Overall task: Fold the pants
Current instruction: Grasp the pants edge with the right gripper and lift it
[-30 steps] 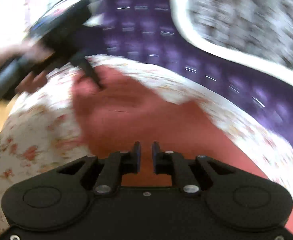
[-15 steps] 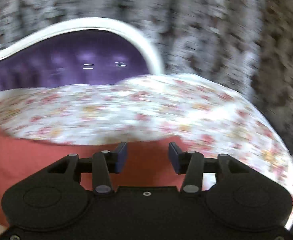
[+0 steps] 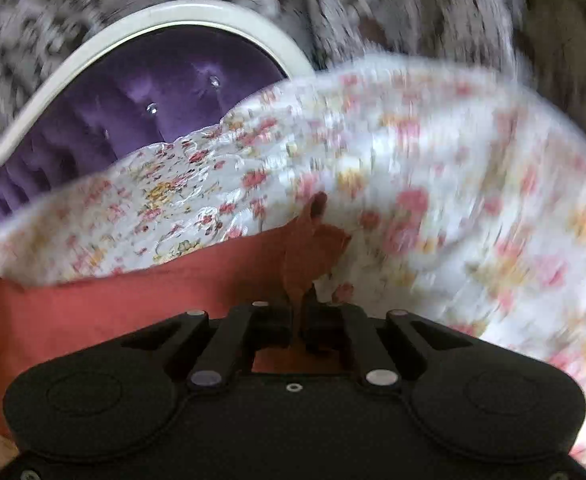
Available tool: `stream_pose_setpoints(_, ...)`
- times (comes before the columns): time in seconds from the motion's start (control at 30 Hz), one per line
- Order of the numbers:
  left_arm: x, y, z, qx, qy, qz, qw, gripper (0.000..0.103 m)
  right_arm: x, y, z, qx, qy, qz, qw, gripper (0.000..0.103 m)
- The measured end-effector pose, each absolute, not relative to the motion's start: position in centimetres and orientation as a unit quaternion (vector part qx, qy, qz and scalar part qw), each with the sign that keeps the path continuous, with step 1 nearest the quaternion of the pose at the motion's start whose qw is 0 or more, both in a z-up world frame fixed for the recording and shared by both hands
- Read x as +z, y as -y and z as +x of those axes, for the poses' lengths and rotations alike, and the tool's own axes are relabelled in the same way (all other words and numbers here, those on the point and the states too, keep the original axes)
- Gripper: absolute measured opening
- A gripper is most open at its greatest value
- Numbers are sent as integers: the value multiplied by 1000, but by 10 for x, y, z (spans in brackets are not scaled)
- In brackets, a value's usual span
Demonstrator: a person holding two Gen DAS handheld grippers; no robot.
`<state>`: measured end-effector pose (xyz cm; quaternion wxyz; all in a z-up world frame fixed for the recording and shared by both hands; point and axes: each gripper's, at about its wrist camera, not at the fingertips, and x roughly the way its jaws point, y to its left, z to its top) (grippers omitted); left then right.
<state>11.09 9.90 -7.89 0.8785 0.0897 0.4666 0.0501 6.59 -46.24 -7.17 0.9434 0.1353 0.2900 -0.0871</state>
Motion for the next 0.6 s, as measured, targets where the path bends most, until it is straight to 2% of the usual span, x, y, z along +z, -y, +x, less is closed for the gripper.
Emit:
stream_pose_setpoints(0.1,-79,-99,111,49,-466,88,879,2,-56,440,45,-162,-266,39,949,5)
stream_pose_setpoints(0.2,-82,-95,110,49,-461,108,880,2,-83,455,53,-165,-309,86,933,6)
stream_pose_setpoints(0.27,-82,-91,109,48,-459,125,878,2,-91,461,52,-162,-300,112,933,9)
stream_pose_setpoints(0.33,-81,-91,109,46,-460,125,878,2,-85,466,46,-167,-295,131,932,30)
stream_pose_setpoints(0.37,-79,-93,109,44,-464,121,877,2,-79,467,43,-177,-291,136,930,47)
stream_pose_setpoints(0.6,-56,-58,93,-6,-450,109,886,2,-42,439,17,-156,-235,120,952,49)
